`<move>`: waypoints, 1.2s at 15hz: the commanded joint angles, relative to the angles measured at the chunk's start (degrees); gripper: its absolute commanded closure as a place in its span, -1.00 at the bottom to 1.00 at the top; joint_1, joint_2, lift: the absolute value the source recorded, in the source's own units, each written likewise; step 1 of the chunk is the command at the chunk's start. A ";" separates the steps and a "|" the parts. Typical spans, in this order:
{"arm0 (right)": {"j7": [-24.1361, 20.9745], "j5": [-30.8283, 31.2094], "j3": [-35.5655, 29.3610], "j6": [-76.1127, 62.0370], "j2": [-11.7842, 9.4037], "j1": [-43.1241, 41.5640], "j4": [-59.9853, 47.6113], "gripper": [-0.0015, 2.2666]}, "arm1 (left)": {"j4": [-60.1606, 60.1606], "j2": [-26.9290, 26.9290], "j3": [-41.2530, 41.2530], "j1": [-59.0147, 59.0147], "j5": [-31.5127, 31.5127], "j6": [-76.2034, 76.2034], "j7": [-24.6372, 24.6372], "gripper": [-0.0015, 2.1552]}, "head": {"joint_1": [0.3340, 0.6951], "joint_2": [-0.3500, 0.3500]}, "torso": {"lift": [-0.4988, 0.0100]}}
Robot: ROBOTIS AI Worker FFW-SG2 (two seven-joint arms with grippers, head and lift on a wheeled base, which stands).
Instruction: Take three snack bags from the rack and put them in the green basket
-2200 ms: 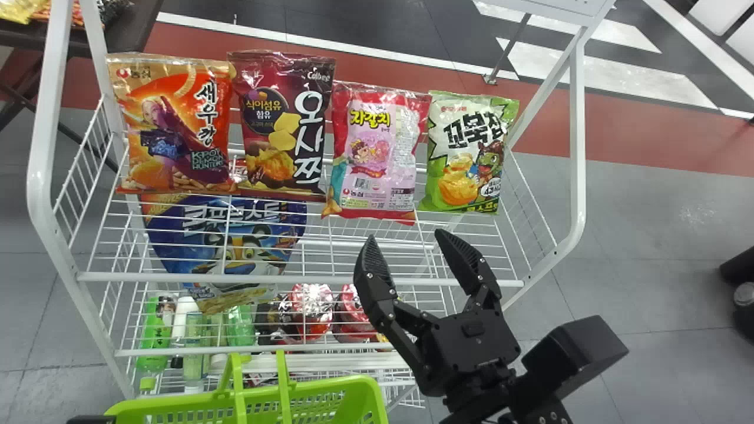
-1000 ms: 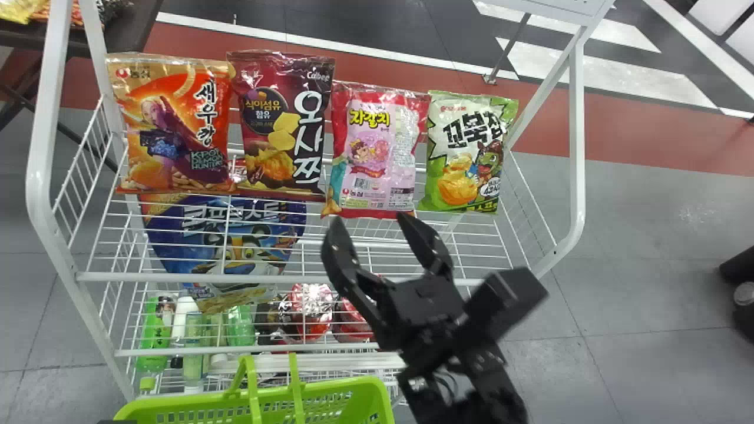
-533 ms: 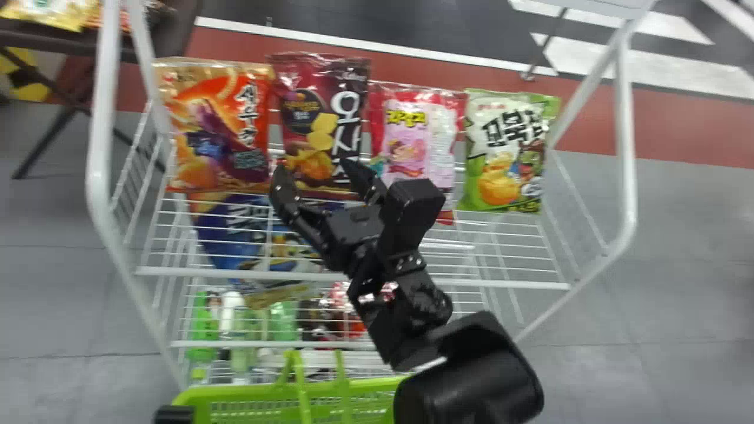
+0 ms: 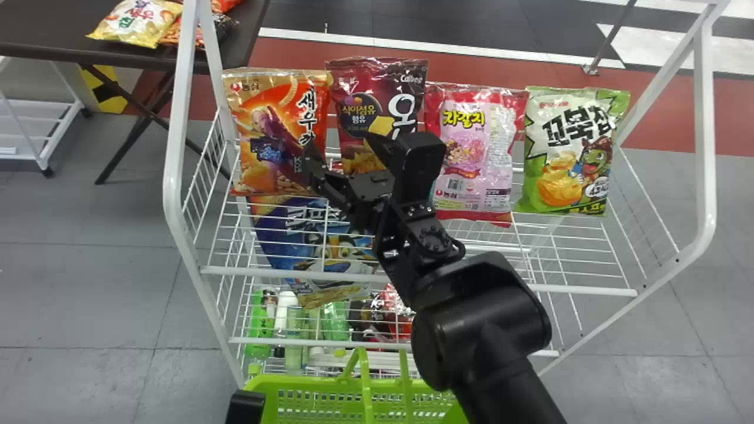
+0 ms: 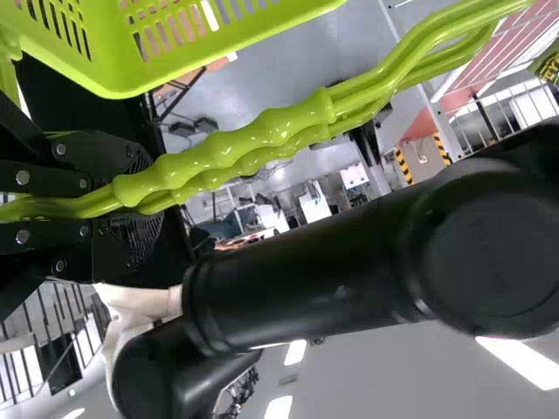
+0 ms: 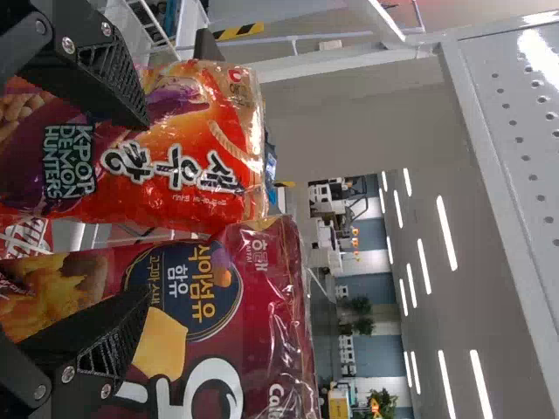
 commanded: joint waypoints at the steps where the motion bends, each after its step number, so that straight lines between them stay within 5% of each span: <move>1: 0.00 0.12 1.77 0.88 0.06 -2.57 2.96 -0.85 | 0.07 0.31 -0.01 -0.08 0.13 -0.55 -0.24 0.66 | 1.00 -0.32 | 0.93; 9: 5.27 -0.14 5.73 1.59 0.06 -10.13 13.69 -0.81 | 0.07 0.48 -0.09 -0.17 0.22 -1.08 -0.50 0.66 | 1.00 -0.11 | 0.93; 10: 7.38 -0.32 5.64 1.59 0.06 -10.39 13.86 -0.60 | 0.16 0.48 -0.18 -0.26 0.22 -1.08 -0.50 0.66 | 1.00 -0.08 | 0.93; 12: 8.96 0.12 5.90 1.59 0.06 -10.30 13.60 0.35 | 0.60 0.48 -0.18 -0.70 0.39 -1.08 -0.76 0.66 | 1.00 -0.02 | 0.93; 13: 9.14 0.65 5.99 1.94 0.06 -10.04 12.89 0.66 | 0.69 0.57 -0.27 -0.79 0.39 -0.90 -0.85 0.66 | 1.00 0.00 | 0.93; 18: 11.60 3.99 5.99 5.28 0.06 -7.05 7.18 0.79 | 0.86 0.66 -0.45 -1.23 0.30 -1.08 -0.76 0.65 | 1.00 0.06 | 0.93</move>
